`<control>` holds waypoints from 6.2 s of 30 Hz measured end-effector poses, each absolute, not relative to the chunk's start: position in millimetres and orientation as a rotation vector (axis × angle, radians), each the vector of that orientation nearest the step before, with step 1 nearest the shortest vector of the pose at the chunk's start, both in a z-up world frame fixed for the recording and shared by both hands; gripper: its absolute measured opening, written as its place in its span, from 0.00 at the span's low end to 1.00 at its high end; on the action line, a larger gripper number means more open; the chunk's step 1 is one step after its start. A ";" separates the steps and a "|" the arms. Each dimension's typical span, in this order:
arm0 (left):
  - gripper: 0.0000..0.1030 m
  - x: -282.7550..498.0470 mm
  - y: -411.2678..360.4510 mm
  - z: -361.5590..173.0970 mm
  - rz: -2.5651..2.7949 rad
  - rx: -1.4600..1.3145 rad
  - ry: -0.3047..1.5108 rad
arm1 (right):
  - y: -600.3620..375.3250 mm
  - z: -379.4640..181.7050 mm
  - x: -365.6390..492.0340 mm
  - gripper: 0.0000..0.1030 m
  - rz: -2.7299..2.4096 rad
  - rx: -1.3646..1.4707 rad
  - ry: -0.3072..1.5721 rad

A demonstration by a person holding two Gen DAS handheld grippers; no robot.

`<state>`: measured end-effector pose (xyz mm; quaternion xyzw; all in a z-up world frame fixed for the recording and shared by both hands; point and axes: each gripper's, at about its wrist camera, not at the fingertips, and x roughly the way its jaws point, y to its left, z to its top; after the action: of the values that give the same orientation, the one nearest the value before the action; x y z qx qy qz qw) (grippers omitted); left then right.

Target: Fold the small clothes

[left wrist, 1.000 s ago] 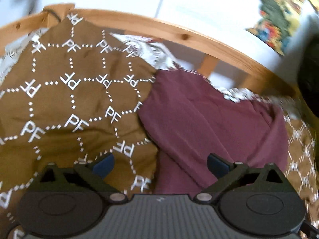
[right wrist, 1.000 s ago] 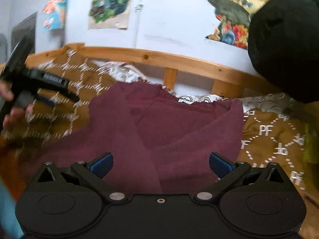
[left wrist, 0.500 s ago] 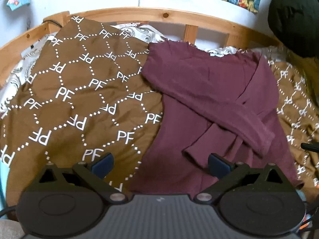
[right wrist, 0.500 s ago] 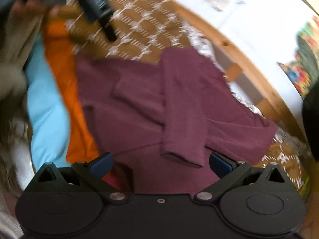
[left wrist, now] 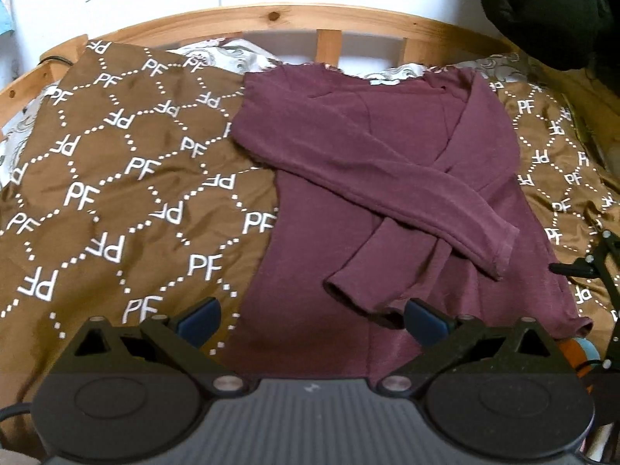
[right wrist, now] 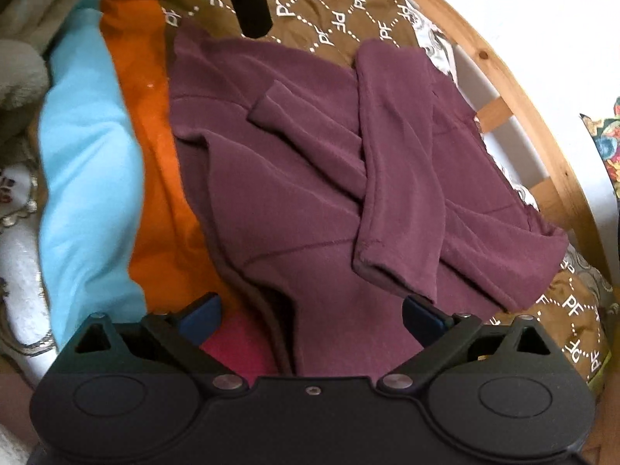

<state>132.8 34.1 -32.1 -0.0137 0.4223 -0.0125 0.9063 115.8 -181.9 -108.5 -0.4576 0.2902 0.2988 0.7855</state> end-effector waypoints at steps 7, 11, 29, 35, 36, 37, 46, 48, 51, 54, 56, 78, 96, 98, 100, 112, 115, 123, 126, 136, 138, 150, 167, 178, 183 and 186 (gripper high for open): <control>0.99 122.5 11.3 -25.5 -0.186 0.032 0.801 | -183.4 -113.1 125.3 0.76 0.708 -0.939 0.691; 0.99 114.0 -9.5 -25.2 -0.260 0.123 0.771 | -189.3 -107.5 133.9 0.63 0.717 -0.859 0.718; 0.99 99.5 -73.9 -57.8 -0.393 0.443 0.799 | -213.3 -79.6 140.3 0.05 0.658 -0.662 0.621; 0.92 119.6 -86.6 -94.0 -0.117 0.624 0.888 | -224.4 -71.1 148.1 0.05 0.645 -0.558 0.616; 0.91 123.1 -82.7 -94.4 -0.093 0.605 0.902 | -225.0 -70.6 147.8 0.05 0.643 -0.556 0.613; 0.90 125.9 -78.7 -93.5 -0.064 0.586 0.908 | -225.4 -70.2 147.2 0.05 0.642 -0.555 0.609; 0.55 140.0 -30.1 -70.9 0.159 0.423 0.908 | -231.9 -65.8 146.2 0.05 0.617 -0.527 0.576; 0.41 141.5 -25.4 -67.6 0.159 0.397 0.911 | -233.3 -65.2 146.3 0.05 0.612 -0.521 0.573; 0.17 139.9 -26.3 -66.2 0.140 0.391 0.907 | -233.2 -65.8 146.1 0.05 0.610 -0.529 0.576; 0.08 135.1 -28.6 -63.0 0.144 0.383 0.886 | -227.7 -71.0 145.6 0.07 0.604 -0.577 0.598; 0.07 134.8 -26.8 -62.4 0.149 0.362 0.881 | -222.5 -77.2 145.4 0.18 0.601 -0.624 0.622; 0.03 81.3 -29.4 -9.5 0.059 0.328 0.691 | -214.9 -63.9 86.9 0.04 0.451 -1.143 0.402; 0.04 -43.5 -32.6 55.2 -0.138 0.327 0.676 | -262.1 40.6 -32.5 0.04 0.665 -0.832 0.578; 0.04 -37.2 -33.2 56.2 -0.119 0.333 0.665 | -264.3 43.1 -31.0 0.04 0.648 -0.817 0.575; 0.04 -25.5 -32.8 58.4 -0.103 0.329 0.655 | -265.8 42.0 -23.4 0.04 0.623 -0.813 0.566; 0.05 126.3 -15.8 62.6 0.006 0.305 0.595 | -244.4 23.2 94.0 0.05 0.378 -0.863 0.295; 0.05 173.9 -16.5 49.0 0.042 0.321 0.574 | -245.2 13.7 138.8 0.05 0.328 -0.792 0.267; 0.05 273.7 -17.8 -5.7 0.094 0.288 0.582 | -242.6 -33.3 248.9 0.05 0.260 -0.692 0.282; 0.05 296.2 -11.0 -25.0 0.095 0.220 0.629 | -244.1 -53.3 277.8 0.06 0.248 -0.657 0.302; 0.19 324.2 10.1 -54.3 0.060 0.081 0.734 | -234.8 -97.8 311.5 0.24 0.249 -0.690 0.377; 0.51 321.9 15.7 -53.2 0.065 0.044 0.725 | -238.2 -101.7 312.3 0.38 0.246 -0.682 0.387; 0.99 289.8 48.6 -28.6 0.029 -0.106 0.703 | -279.3 -72.5 302.5 0.99 0.256 -0.401 0.364; 0.99 299.0 75.3 -66.9 0.196 -0.151 0.848 | -254.5 -120.5 255.1 0.99 0.446 -0.713 0.463; 0.99 302.9 99.9 -71.8 0.220 -0.339 0.851 | -252.2 -116.4 268.1 0.09 0.394 -0.668 0.385; 0.99 306.3 96.3 -73.6 0.229 -0.323 0.846 | -272.4 -101.4 285.2 0.07 0.267 -0.548 0.349; 0.99 309.0 92.6 -75.6 0.235 -0.302 0.849 | -289.4 -98.9 297.3 0.06 0.181 -0.493 0.348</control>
<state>309.0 92.6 -75.6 -0.1457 0.4095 0.1131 0.8935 297.3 -289.4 -98.9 -0.2425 0.1710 0.0891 0.9508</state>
